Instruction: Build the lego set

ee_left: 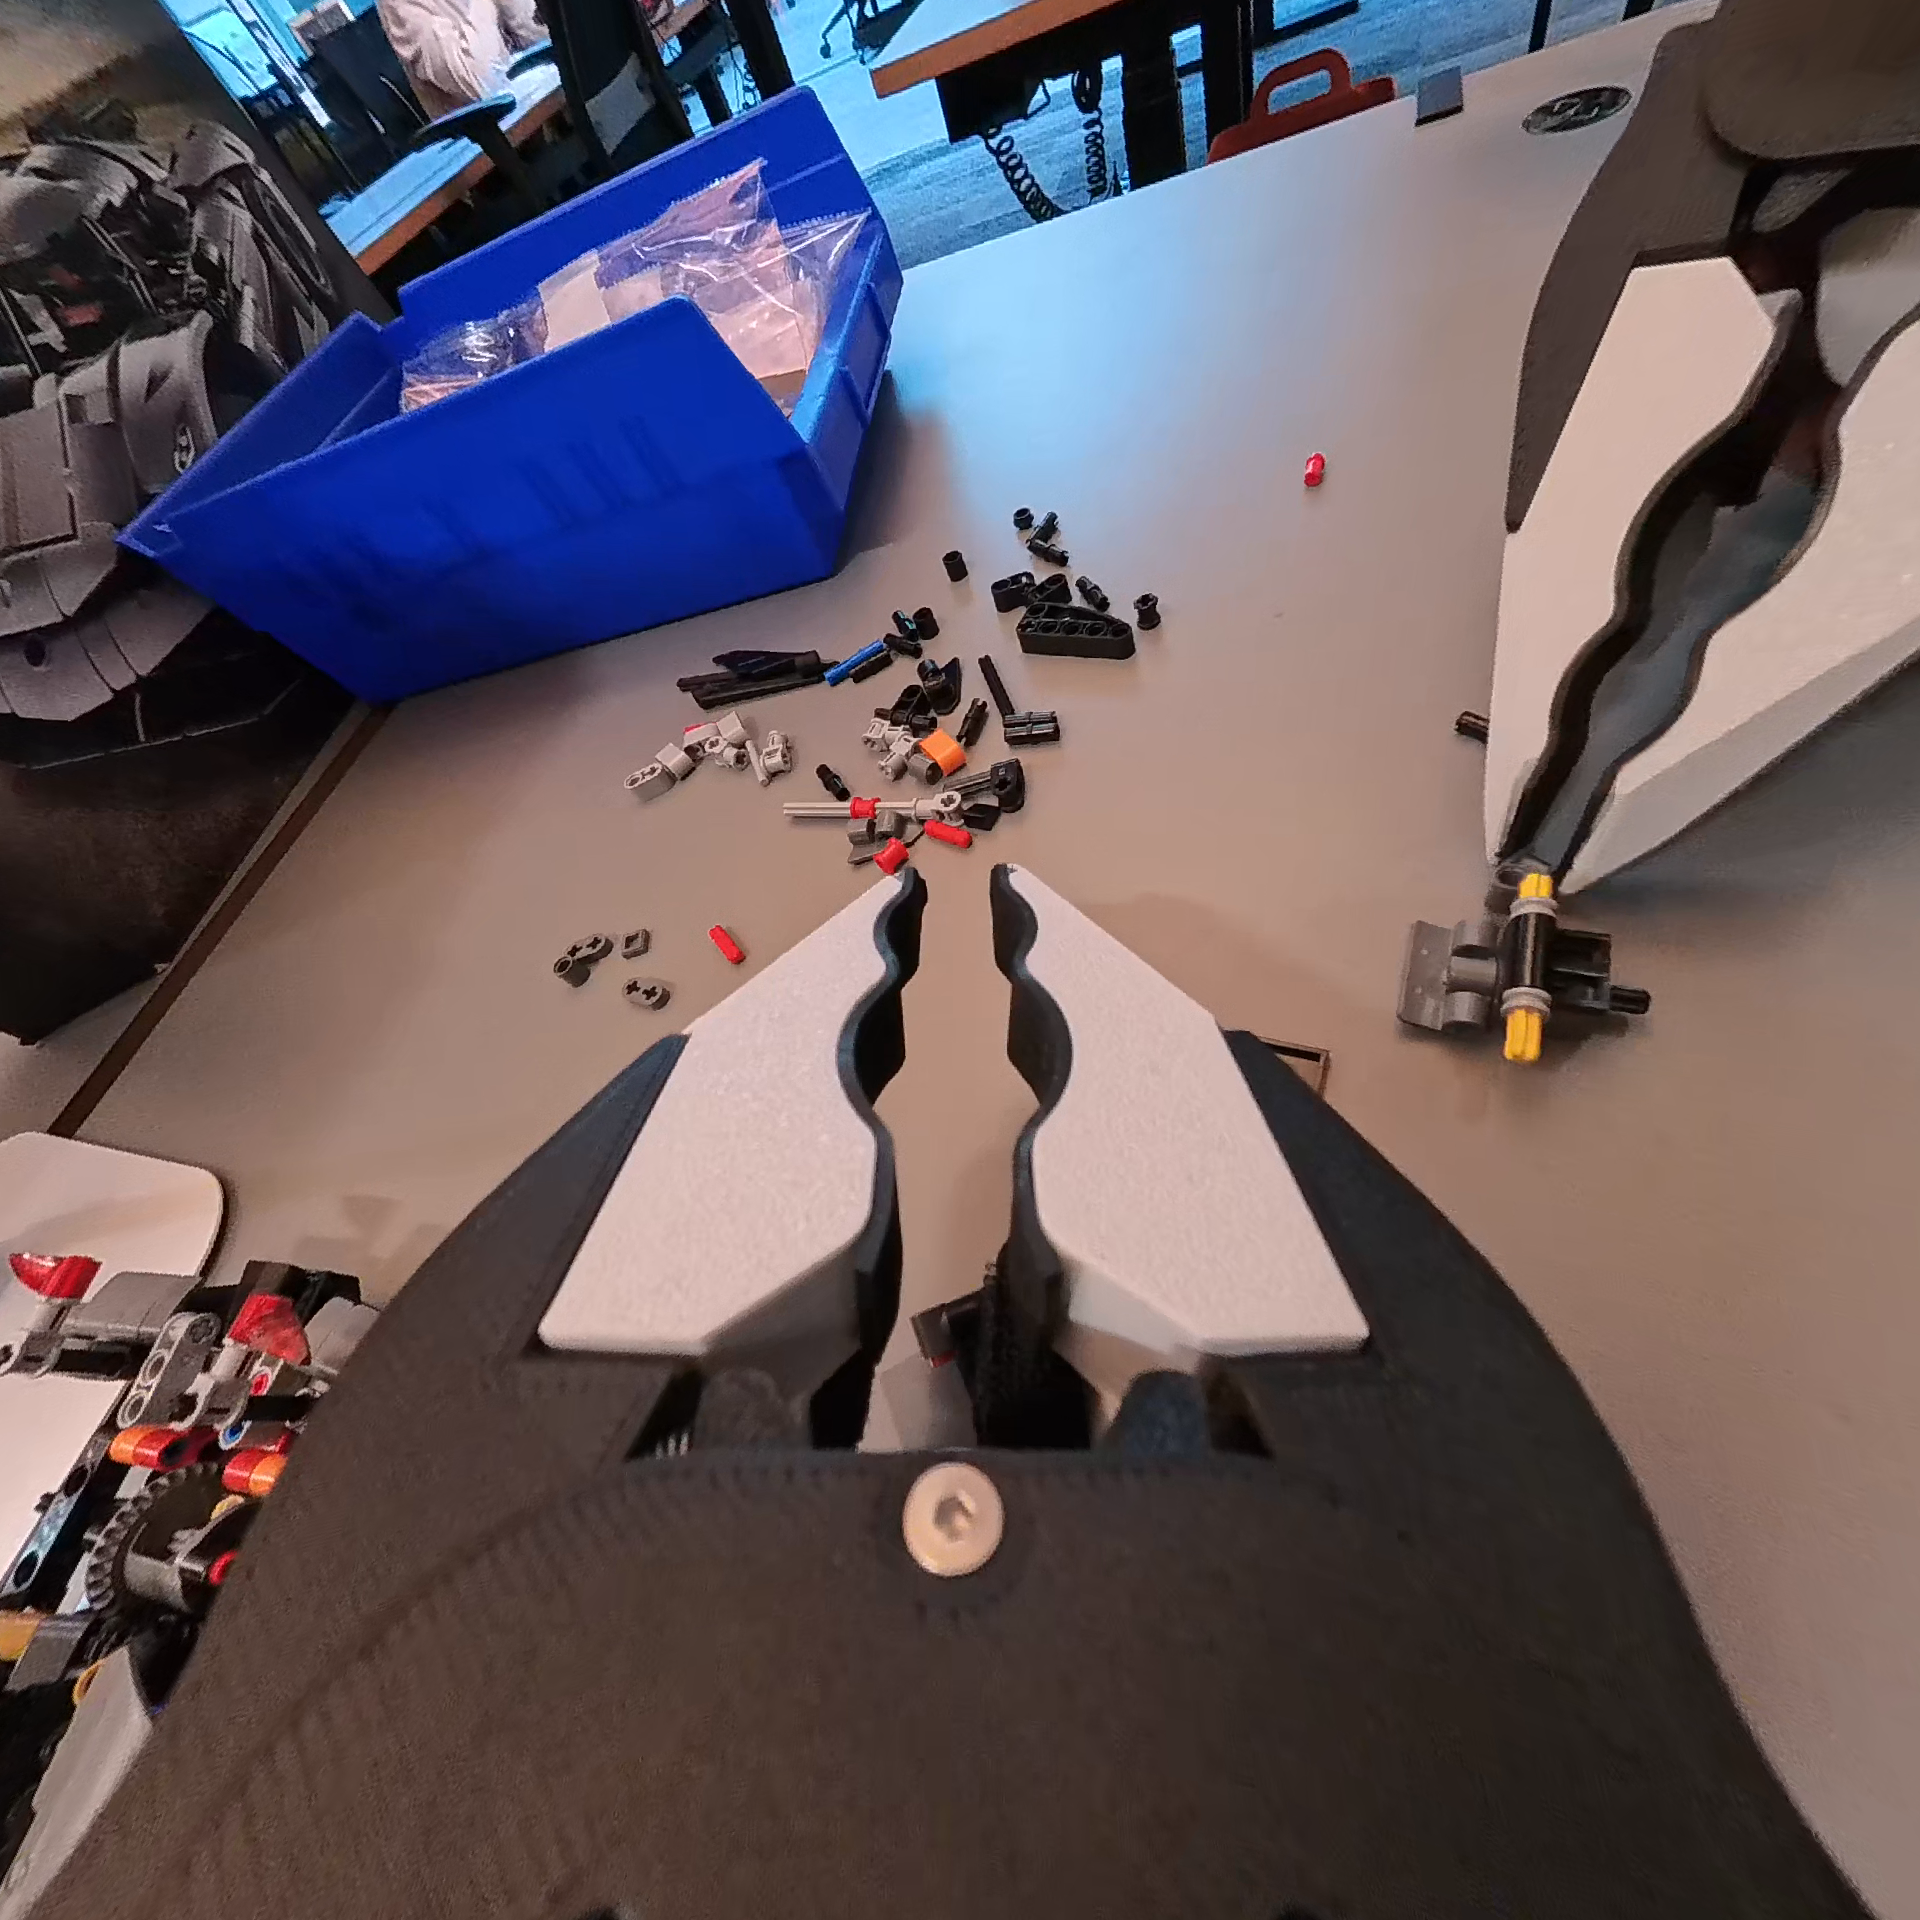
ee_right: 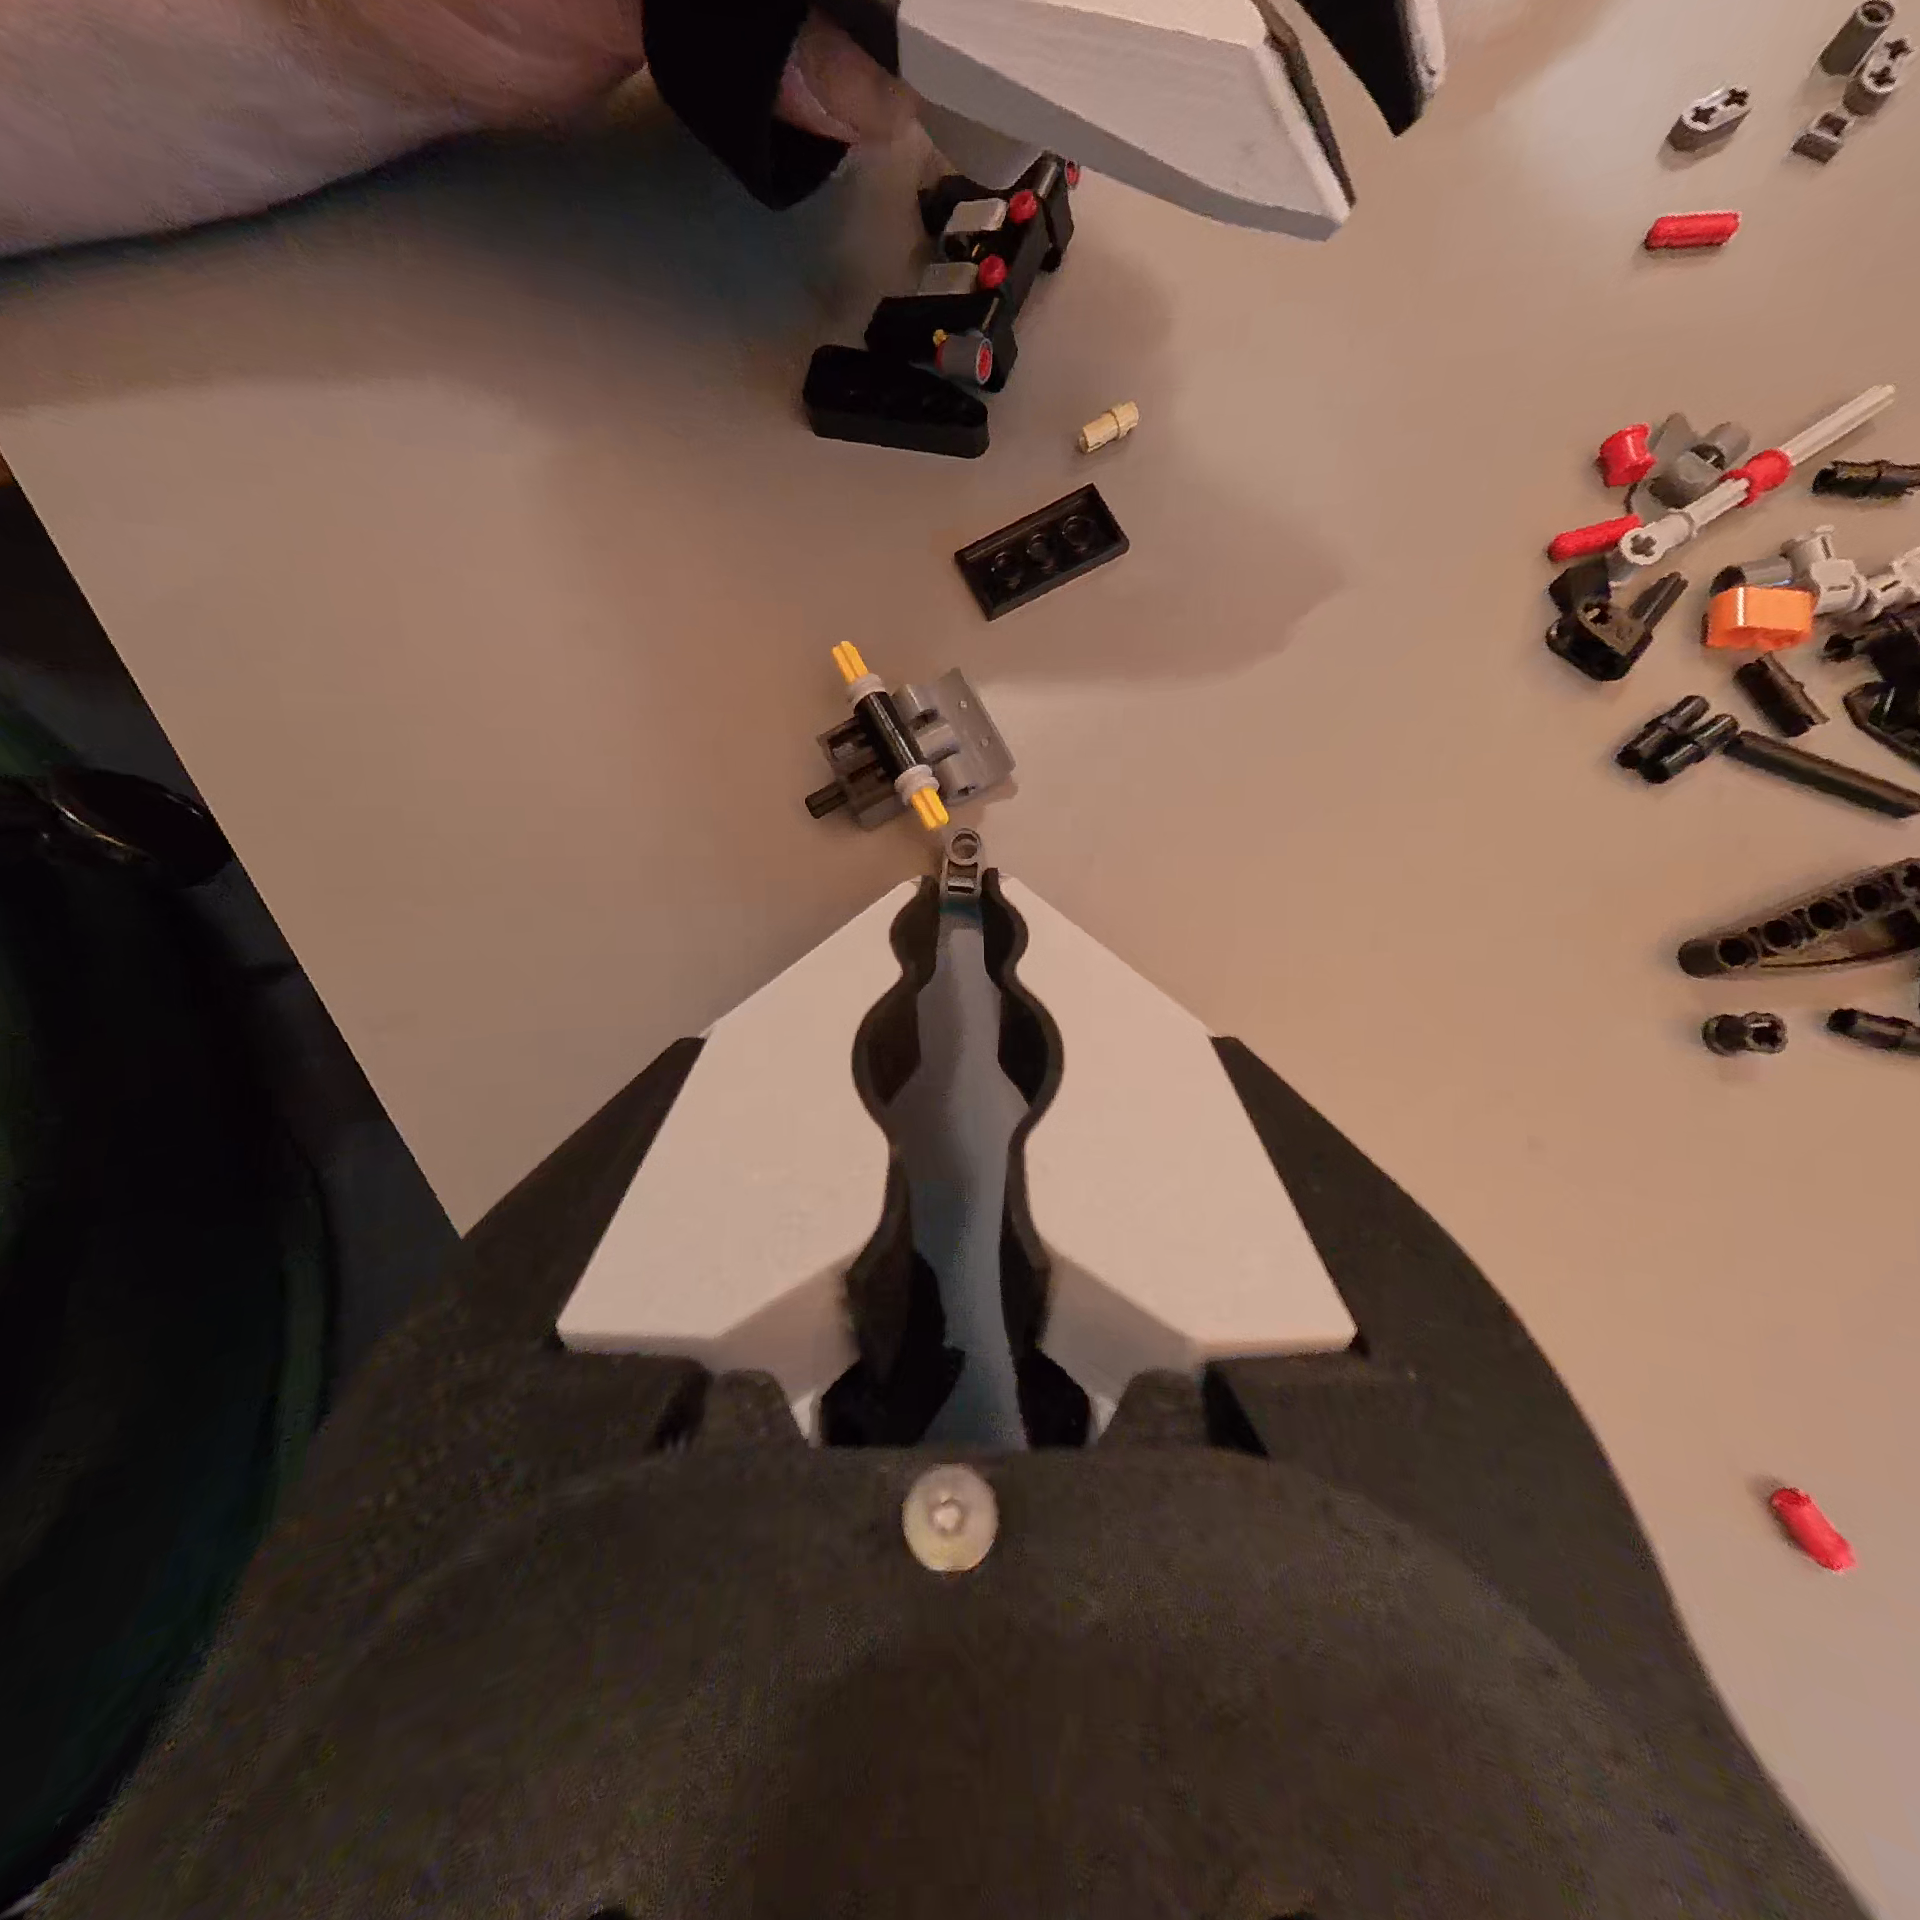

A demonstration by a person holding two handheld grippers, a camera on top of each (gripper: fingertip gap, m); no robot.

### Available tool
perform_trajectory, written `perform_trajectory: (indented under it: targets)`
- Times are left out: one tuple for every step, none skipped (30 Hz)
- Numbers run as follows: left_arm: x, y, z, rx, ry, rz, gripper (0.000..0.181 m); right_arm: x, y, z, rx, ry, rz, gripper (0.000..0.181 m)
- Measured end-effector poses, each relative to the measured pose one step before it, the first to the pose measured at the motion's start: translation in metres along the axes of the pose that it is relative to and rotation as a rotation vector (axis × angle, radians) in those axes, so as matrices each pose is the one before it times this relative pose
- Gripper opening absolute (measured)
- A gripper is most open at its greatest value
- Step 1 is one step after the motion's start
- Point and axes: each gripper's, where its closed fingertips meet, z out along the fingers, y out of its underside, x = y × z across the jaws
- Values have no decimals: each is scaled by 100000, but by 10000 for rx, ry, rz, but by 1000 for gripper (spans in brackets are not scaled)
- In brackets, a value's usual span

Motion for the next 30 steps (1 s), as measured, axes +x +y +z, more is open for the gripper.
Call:
perform_trajectory:
  targets:
    - [4,0,0,0,4,1,11,-3,-46,-65,129,-91,248,6]
    - [10,8,17,-6,5,4,11,-71,-89,-92,156,-151,283,6]
    - [20,14,4,-9,9,10,11,-67,-131,-131,183,-153,264,6]
    - [41,2,9,-7,12,14,11,35,-145,-173,175,-70,214,6]
    - [29,5,11,-7,10,15,11,95,-141,-174,149,-2,140,6]
    - [31,8,13,-8,14,7,11,55,-97,-155,95,5,74,6]
    - [49,-11,-6,3,20,10,11,32,-33,-111,27,22,11,6]
    - [40,-21,6,7,12,9,11,63,40,-58,-24,57,-35,6]
    - [57,-35,0,9,20,10,12,60,89,-15,-59,63,-55,6]
    - [41,-33,12,1,11,18,12,68,136,42,-81,67,-61,6]
    - [9,-16,6,-2,-9,27,12,94,168,78,-102,75,-63,6]
    - [5,6,4,-5,-3,19,12,103,171,95,-110,85,-64,6]
    - [-6,28,2,-11,6,-1,12,92,115,87,-84,73,-72,6]
    - [-4,-13,-17,15,6,-8,12,-23,63,68,-60,8,-69,6]
    - [-45,-62,-49,33,-17,-4,12,-65,-28,44,-14,-9,-66,6]
    - [-27,-51,-37,23,-13,-1,13,-42,-101,5,30,25,-64,6]
    - [-18,-48,-27,8,-17,10,13,-56,-75,3,12,14,-53,6]
    - [-4,-68,-31,24,-22,36,13,-86,-30,-4,-18,0,-65,6]
    - [59,-97,-32,36,13,37,13,-76,-38,-11,-1,40,-102,6]
    - [84,-46,15,8,35,17,13,-42,-29,-9,0,71,-96,6]
    - [77,12,30,-25,23,24,13,-87,61,19,-58,30,-63,6]
    - [68,41,49,-35,10,42,14,-94,119,27,-81,8,-51,7]
    - [60,24,53,-28,10,34,14,-16,97,26,-56,45,-39,7]
    - [55,18,40,-15,18,9,14,31,72,12,-26,66,-19,6]
    - [14,3,13,1,6,-2,13,-4,66,14,-26,27,4,6]
    - [-15,-16,-9,14,-2,-4,13,-15,58,6,-26,11,7,6]
    - [-21,16,-6,2,2,-23,13,40,33,7,-14,38,-20,6]
    - [-37,52,11,-9,1,-30,13,49,3,1,-2,44,-23,6]
    - [-21,33,13,1,3,-24,13,50,22,21,-9,2,17,6]
    - [-15,47,26,-12,14,-32,13,28,-29,22,16,-27,29,6]
